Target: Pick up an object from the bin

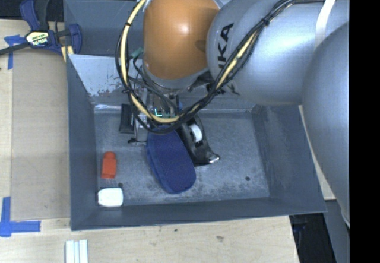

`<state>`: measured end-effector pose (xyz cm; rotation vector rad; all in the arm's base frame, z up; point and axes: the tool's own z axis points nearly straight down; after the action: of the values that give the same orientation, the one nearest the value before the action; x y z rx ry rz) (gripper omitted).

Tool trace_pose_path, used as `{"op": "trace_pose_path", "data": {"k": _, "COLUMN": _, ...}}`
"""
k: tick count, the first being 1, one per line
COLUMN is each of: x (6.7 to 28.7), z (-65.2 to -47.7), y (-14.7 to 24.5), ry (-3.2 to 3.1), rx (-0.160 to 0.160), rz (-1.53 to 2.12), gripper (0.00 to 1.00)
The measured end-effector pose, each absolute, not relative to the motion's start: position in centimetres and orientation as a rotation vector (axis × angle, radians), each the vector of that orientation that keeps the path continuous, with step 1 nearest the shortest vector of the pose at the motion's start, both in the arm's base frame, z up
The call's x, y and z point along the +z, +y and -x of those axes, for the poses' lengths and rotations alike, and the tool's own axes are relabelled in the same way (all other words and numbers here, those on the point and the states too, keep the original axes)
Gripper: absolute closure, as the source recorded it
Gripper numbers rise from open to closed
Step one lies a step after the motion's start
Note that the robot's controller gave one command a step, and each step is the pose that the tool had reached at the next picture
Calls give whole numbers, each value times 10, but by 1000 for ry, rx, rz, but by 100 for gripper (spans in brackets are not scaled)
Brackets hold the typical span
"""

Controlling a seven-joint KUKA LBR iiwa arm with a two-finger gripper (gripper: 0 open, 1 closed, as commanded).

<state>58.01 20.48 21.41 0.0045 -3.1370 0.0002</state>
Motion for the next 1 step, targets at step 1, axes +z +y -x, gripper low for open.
{"op": "trace_pose_path", "data": {"k": 1, "x": 109, "z": -621, "y": 158, "ry": -3136, "rx": 5, "rz": -40, "gripper": 0}}
